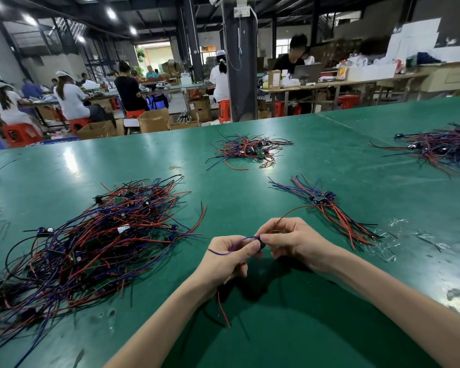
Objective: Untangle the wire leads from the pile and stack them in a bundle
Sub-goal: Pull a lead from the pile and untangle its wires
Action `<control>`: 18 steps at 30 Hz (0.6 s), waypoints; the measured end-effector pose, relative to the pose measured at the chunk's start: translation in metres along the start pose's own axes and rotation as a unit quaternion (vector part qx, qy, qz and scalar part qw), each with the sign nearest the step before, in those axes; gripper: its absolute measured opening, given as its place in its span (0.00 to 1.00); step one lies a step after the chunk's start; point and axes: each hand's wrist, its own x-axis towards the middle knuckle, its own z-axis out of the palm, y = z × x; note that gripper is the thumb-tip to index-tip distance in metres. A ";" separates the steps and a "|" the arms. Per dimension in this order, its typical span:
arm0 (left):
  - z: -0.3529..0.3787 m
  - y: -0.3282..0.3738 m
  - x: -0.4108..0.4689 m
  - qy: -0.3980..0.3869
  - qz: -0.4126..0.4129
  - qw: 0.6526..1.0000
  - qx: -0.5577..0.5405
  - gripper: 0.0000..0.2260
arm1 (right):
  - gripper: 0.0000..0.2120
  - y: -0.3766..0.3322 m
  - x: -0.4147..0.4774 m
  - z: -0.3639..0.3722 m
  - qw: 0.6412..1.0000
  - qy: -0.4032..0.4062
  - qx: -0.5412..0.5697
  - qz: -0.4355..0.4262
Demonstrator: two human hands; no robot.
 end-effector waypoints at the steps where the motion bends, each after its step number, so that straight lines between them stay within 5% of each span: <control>1: 0.000 0.000 0.000 -0.002 -0.004 1.000 -0.003 0.08 | 0.03 0.000 0.000 0.000 1.000 0.002 0.002 -0.002; 4: 0.000 0.002 0.001 0.010 -0.022 1.000 -0.013 0.13 | 0.04 0.000 -0.002 0.002 1.000 0.000 0.015 -0.010; 18: 0.005 0.000 0.002 0.062 -0.002 0.997 -0.042 0.08 | 0.02 0.001 -0.001 0.016 0.991 0.024 0.119 0.059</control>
